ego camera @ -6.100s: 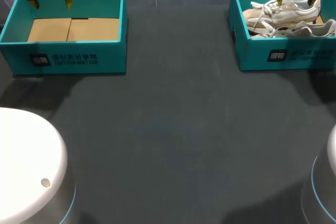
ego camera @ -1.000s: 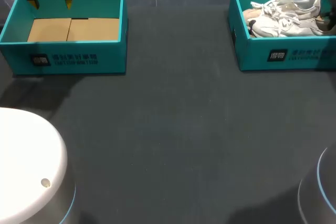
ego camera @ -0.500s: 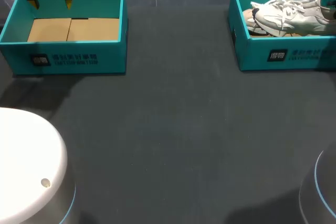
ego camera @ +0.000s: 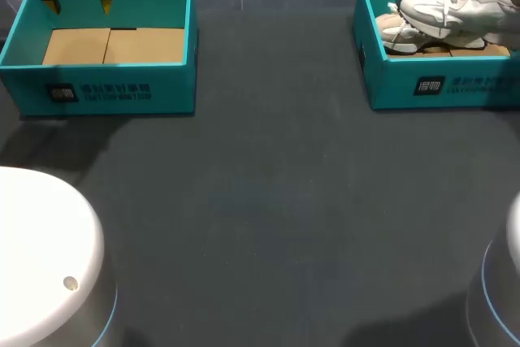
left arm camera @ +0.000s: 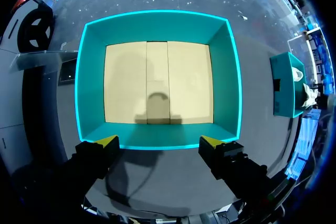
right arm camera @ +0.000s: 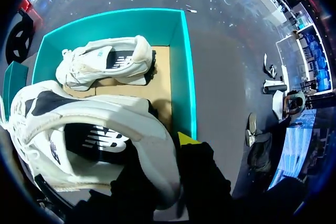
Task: Take the shoe out of the shoebox, open the shoe tongue, remove and reinsert the insole, then place the shoe into the shoebox
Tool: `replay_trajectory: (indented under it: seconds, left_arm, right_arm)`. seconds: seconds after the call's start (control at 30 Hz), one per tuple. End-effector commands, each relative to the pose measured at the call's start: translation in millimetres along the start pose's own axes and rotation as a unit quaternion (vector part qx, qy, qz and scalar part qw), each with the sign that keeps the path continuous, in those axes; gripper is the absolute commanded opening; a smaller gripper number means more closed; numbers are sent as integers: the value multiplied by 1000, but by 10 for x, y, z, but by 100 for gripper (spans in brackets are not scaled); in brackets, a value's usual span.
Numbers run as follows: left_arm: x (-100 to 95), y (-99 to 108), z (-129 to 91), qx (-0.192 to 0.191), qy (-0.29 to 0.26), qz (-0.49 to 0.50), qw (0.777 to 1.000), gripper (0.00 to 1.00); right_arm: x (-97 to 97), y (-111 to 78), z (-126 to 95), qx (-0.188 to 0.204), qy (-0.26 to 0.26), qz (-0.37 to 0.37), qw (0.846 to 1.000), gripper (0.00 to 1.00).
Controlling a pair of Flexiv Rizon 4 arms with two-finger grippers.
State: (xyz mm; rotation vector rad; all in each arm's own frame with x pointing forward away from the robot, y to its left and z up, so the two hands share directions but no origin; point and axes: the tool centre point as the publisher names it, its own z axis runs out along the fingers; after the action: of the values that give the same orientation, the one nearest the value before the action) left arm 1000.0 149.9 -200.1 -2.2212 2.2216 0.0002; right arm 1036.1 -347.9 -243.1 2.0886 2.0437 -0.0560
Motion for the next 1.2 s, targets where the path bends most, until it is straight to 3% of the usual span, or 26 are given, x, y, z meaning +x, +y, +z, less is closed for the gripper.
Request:
replay_trajectory:
  seconds: [0.03,0.33,0.57,0.93,1.2]
  left_arm:
    - [0,0,0,0,0,0,1000,100]
    - [0,0,0,0,0,0,1000,100]
    - [0,0,0,0,0,0,1000,100]
    - [0,0,0,0,0,0,1000,100]
    - [0,0,0,0,0,0,1000,100]
  right_arm:
    - [8,-42,-363,2,-15,2,1000,0]
    - [-19,-152,-812,8,-62,-3,998,0]
    - [64,-395,-1128,2,-75,-8,997,0]
    - [515,-1076,-1629,-17,-108,-11,994,0]
    - [940,-1657,-1811,-22,-128,-4,992,0]
